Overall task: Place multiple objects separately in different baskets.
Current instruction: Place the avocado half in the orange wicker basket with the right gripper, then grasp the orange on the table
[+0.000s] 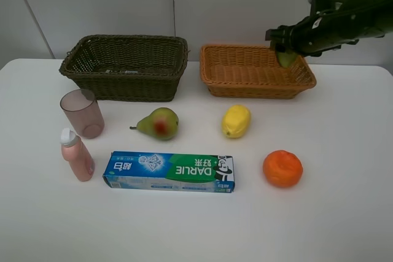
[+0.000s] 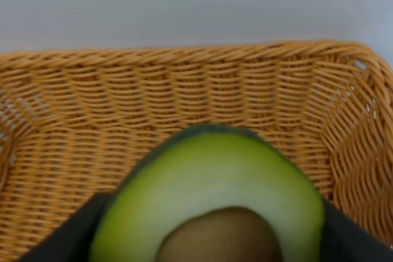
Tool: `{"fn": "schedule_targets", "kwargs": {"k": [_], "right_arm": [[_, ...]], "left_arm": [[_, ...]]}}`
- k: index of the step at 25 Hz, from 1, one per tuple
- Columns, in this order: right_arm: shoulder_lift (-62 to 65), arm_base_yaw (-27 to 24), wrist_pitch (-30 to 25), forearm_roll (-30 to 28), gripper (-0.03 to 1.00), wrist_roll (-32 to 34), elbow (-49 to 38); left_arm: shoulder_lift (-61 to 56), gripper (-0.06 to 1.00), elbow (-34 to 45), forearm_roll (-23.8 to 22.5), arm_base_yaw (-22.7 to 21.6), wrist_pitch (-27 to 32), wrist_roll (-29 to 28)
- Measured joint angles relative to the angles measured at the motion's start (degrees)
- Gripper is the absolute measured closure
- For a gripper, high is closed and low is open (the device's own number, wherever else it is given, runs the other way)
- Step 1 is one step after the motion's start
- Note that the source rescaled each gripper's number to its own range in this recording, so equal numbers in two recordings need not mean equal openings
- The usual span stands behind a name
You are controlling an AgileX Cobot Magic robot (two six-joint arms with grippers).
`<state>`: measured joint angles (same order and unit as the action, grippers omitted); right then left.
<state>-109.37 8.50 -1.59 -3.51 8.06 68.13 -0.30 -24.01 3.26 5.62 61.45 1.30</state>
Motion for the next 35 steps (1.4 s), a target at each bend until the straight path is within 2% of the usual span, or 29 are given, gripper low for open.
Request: {"fn": "schedule_targets", "kwargs": {"k": [5,14,16,19,20,22,24,35], "right_arm": [[-2.2,-0.7,2.3,0.3,0.61,0.0,0.0],[-3.3,-2.2,2.8,0.4,0.6,0.0,0.0],[-3.3,-2.6,2.8,0.4,0.48,0.0,0.0],[-3.3,-2.8,2.8,0.1,0.16,0.0,0.0],[-3.3,-2.8,2.8,0.0,0.09,0.0,0.0],[-3.3,-2.8,2.8,0.2,0.02,0.0,0.0],[-3.3,-2.8,3.2,0.4,-0.01,0.0,0.0],[-3.3,-2.8,2.3,1.3,-0.03,0.0,0.0]], "left_arm": [[0.0,-0.05,0.0,0.0,0.0,0.0,0.0],[0.0,-0.05,0.0,0.0,0.0,0.0,0.0],[0.0,-0.05,0.0,0.0,0.0,0.0,0.0],[0.0,-0.05,0.0,0.0,0.0,0.0,0.0],[0.0,-0.05,0.0,0.0,0.0,0.0,0.0],[0.0,-0.05,0.0,0.0,0.0,0.0,0.0],[0.0,-0.05,0.0,0.0,0.0,0.0,0.0],[0.0,-0.05,0.0,0.0,0.0,0.0,0.0]]}}
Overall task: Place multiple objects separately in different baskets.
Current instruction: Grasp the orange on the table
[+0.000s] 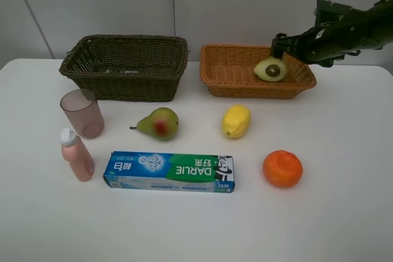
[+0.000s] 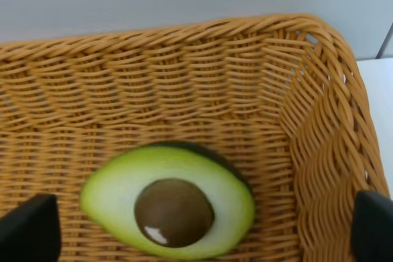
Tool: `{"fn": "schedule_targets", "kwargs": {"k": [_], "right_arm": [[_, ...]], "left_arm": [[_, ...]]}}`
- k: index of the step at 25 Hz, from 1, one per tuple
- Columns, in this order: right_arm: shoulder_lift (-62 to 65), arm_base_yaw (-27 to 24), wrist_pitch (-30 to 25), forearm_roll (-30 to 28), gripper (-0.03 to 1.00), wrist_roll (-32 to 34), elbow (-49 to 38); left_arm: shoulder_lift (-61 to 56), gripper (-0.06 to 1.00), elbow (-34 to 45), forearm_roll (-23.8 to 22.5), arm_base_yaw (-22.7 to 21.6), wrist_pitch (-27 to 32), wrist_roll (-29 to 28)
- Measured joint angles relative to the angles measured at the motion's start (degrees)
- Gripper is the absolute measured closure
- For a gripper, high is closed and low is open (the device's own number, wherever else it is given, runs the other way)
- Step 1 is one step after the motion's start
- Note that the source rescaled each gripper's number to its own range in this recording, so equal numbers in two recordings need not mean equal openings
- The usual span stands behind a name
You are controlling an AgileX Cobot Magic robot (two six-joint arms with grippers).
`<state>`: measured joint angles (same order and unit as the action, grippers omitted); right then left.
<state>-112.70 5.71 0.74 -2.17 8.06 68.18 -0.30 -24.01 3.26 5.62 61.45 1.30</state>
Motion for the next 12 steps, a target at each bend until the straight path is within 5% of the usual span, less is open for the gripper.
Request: {"fn": "schedule_targets", "kwargs": {"k": [12], "right_arm": [[1.3,0.0,-4.9,0.1,-0.03,0.0,0.0]], "left_arm": [[0.0,-0.05,0.0,0.0,0.0,0.0,0.0]]}}
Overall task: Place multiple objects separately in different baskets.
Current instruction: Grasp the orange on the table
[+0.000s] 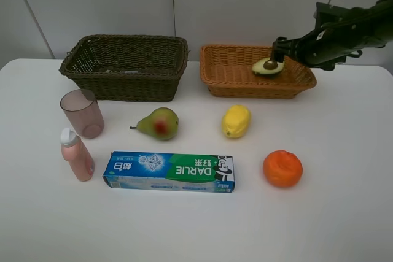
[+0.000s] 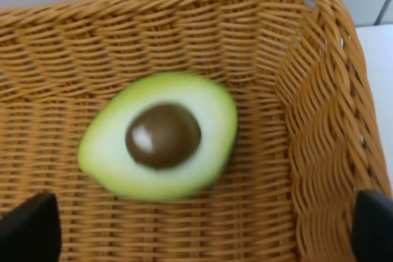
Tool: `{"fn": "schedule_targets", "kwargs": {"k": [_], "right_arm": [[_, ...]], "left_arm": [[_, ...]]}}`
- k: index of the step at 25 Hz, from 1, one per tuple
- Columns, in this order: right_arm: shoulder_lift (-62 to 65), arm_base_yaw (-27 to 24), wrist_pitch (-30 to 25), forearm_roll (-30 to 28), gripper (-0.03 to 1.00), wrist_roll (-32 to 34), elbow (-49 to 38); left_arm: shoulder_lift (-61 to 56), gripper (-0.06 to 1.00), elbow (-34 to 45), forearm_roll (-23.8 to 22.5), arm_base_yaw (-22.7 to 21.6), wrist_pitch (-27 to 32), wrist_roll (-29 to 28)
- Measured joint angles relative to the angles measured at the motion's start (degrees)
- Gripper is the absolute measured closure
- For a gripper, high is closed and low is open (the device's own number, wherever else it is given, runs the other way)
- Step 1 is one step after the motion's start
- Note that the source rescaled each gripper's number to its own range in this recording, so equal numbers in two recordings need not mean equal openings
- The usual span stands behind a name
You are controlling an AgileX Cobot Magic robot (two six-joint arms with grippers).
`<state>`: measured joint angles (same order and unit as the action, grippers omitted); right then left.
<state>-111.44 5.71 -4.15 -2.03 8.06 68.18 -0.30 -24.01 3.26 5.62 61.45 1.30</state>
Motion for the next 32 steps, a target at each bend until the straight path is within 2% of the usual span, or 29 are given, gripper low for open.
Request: {"fn": "schedule_targets", "kwargs": {"k": [7,12,23,32], "right_arm": [[6.5,1.6,-5.1,-3.2,-0.03,0.0,-1.4],[12.6,4.2,-5.7,-3.7,-0.03,0.0,-7.3],[23.0,9.2,-8.8,-0.8,-0.03,0.1,-21.0],[23.2,11.3,-15.9,4.8,-0.03,0.2,-26.6]], "left_arm": [[0.0,-0.05,0.0,0.0,0.0,0.0,0.0],[0.0,-0.05,0.0,0.0,0.0,0.0,0.0],[0.0,-0.05,0.0,0.0,0.0,0.0,0.0],[0.0,-0.05,0.0,0.0,0.0,0.0,0.0]]}}
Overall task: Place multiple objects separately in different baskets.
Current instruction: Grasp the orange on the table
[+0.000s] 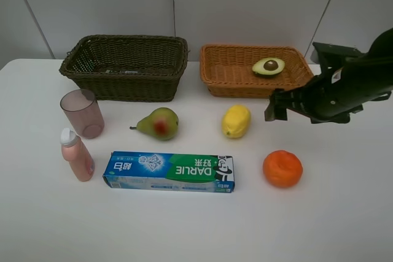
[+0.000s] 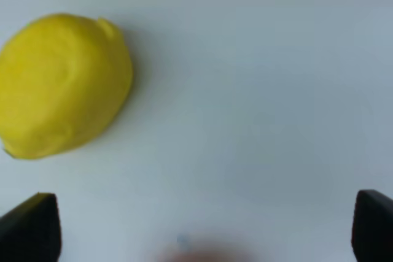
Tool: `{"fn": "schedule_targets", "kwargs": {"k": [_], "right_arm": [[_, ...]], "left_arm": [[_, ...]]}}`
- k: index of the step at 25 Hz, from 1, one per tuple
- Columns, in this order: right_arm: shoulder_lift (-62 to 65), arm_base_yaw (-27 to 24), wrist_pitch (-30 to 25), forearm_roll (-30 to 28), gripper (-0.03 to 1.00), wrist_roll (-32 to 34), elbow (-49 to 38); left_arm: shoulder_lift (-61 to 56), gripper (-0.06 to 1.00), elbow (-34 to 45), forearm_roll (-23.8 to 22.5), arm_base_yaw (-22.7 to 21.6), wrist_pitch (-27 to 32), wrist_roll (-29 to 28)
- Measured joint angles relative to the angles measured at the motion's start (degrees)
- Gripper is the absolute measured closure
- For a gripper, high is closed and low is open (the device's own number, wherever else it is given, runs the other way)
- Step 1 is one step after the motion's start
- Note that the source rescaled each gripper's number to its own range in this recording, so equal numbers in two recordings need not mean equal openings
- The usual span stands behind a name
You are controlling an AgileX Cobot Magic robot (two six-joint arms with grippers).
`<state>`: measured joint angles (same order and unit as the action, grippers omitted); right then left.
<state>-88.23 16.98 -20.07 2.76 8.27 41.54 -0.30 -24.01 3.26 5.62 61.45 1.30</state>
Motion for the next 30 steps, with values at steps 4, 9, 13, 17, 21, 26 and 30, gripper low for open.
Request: {"fn": "schedule_targets", "kwargs": {"k": [4,9,13,17,21,26,30], "right_arm": [[-0.4,0.2,-3.2,1.5,-0.03,0.0,0.0],[-3.9,0.2,-5.0,3.4,-0.03,-0.1,0.0],[-6.1,1.6,-5.4,5.2,-0.03,-0.3,0.0],[-6.3,3.3,-5.4,6.3,-0.03,0.1,0.0],[-6.3,3.5,-7.5,7.1,-0.03,0.2,0.0],[-6.3,3.5,-9.8,7.1,-0.03,0.8,0.0],[-6.3,3.5,-11.4,7.1,-0.03,0.9,0.0]], "left_arm": [[0.0,-0.05,0.0,0.0,0.0,0.0,0.0],[0.0,-0.05,0.0,0.0,0.0,0.0,0.0],[0.0,-0.05,0.0,0.0,0.0,0.0,0.0],[0.0,-0.05,0.0,0.0,0.0,0.0,0.0],[0.0,-0.05,0.0,0.0,0.0,0.0,0.0],[0.0,-0.05,0.0,0.0,0.0,0.0,0.0],[0.0,-0.05,0.0,0.0,0.0,0.0,0.0]]}}
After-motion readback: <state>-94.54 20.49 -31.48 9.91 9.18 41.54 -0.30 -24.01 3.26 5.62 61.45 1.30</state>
